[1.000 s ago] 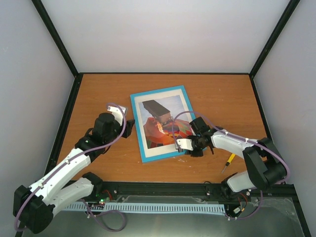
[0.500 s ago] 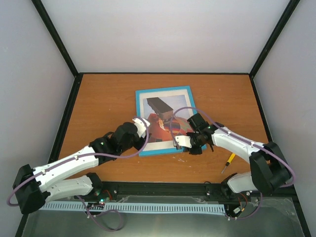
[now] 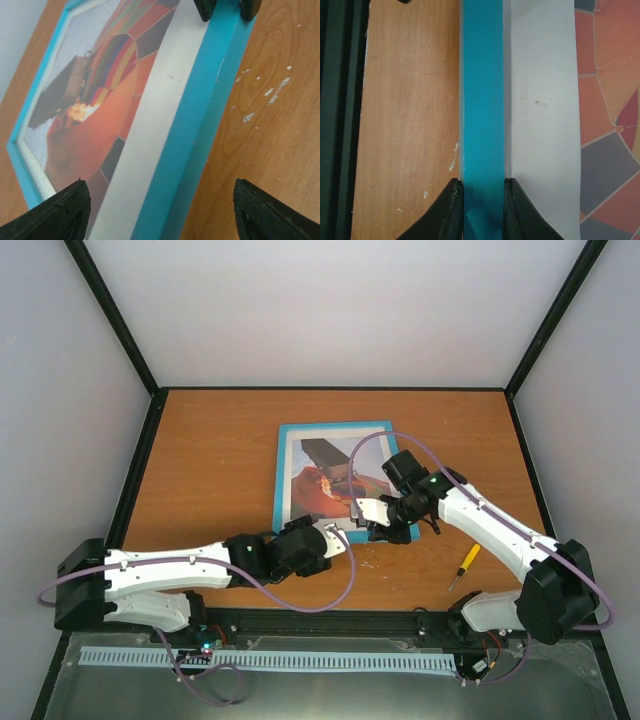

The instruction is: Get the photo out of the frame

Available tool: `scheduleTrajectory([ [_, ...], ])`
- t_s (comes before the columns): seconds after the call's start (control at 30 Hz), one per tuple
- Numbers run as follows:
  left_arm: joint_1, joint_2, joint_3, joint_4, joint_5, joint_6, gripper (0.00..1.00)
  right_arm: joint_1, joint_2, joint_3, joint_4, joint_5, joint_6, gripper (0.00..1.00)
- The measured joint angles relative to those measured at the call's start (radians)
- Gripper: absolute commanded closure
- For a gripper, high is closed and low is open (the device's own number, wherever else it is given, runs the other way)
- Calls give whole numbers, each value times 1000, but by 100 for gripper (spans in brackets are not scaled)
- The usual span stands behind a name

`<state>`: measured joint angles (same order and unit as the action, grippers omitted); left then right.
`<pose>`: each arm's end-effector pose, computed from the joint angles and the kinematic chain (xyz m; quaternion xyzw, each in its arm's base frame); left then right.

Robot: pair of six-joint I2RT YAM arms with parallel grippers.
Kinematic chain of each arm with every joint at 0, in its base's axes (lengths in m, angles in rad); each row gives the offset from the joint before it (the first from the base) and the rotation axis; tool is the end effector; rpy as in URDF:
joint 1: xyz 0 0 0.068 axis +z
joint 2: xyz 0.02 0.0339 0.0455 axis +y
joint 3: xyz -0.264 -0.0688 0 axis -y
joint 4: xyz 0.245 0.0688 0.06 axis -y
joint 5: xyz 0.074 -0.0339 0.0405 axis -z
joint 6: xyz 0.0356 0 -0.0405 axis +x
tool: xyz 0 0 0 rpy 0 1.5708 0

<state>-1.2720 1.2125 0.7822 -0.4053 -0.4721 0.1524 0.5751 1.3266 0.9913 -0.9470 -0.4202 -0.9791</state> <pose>0.0879 -0.2303 0.2347 0.5293 0.7417 -0.0006 0.4120 0.1915 0.1414 0.2436 -0.7000 0.6690 0.1740 0.1791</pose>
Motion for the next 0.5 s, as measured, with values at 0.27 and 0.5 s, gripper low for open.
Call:
scheduleTrajectory([
  [0.27, -31, 7, 5, 31, -83, 156, 34, 0, -16, 63, -77, -45, 53, 97],
  [0.5, -88, 23, 5, 85, -189, 296, 46, 0, -16, 110, -123, -80, 90, 97],
])
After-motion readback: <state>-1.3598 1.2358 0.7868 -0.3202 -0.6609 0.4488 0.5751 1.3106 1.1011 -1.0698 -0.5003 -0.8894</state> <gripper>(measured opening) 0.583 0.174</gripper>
